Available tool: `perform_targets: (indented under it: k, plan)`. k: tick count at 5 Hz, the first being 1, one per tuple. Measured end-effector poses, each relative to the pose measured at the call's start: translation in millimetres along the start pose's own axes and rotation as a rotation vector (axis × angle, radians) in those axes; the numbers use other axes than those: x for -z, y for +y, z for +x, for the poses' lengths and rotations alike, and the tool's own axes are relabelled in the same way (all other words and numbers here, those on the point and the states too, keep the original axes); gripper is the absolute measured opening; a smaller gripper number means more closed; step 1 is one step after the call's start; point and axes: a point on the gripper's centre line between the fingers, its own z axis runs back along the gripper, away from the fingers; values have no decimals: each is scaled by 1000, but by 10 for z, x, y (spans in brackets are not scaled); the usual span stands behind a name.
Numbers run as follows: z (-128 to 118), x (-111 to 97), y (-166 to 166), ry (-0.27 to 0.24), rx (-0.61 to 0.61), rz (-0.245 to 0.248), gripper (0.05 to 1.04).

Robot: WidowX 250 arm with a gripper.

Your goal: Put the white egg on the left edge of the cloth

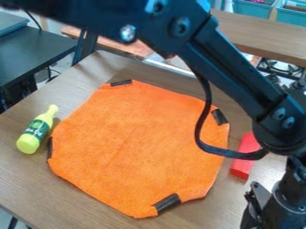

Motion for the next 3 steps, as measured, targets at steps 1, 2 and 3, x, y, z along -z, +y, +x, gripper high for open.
perform_targets:
  k: [1, 2, 3]
  plan:
    - [-33, 8, 8, -1, -15, -6, 606]
    - [-246, -66, 180, -3, -91, -16, 606]
    - [-445, -261, 437, -55, -190, -13, 606]
